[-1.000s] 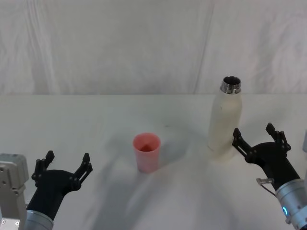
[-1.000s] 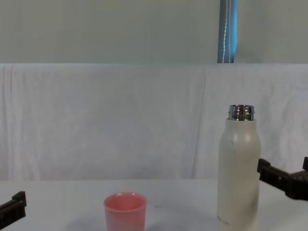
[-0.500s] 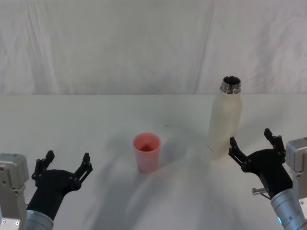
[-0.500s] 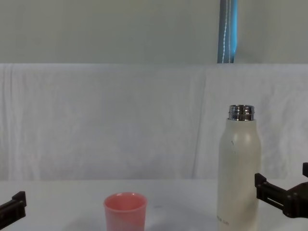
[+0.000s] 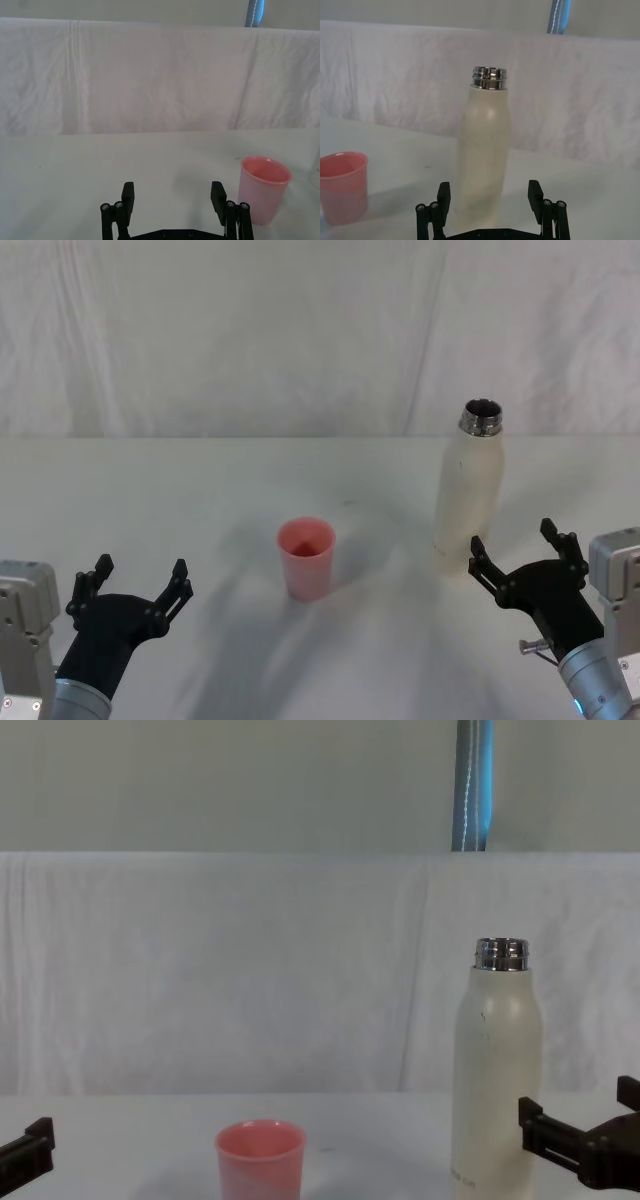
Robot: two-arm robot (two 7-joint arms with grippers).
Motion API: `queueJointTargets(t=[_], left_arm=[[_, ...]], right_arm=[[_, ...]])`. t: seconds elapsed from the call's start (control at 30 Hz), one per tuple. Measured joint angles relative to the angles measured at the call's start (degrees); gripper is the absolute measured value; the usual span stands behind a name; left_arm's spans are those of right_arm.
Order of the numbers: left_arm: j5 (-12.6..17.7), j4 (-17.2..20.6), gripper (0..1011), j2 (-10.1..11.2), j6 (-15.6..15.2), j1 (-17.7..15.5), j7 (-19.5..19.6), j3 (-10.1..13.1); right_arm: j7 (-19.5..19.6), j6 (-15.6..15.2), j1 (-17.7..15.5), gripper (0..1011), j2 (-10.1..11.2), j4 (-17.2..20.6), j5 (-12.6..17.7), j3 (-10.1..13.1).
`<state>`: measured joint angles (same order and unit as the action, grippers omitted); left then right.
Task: Grasp the thermos with one hand and pour water into the cup lid.
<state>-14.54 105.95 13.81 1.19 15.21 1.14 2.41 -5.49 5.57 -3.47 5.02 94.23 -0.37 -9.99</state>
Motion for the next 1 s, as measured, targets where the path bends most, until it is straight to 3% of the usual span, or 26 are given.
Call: queueJointTargets(t=[0.37, 1.0], left_arm=[[0.0, 0.0, 1001, 0.0, 0.0, 0.0, 0.0, 0.0], [0.0, 0.0, 1001, 0.0, 0.0, 0.0, 0.0, 0.0]], right_arm=[[-1.9, -2.6, -0.5, 1001, 0.5, 0.7, 1.7, 0.1], [-2.8, -3.1, -0.8, 1001, 0.7, 0.5, 2.8, -0.9]])
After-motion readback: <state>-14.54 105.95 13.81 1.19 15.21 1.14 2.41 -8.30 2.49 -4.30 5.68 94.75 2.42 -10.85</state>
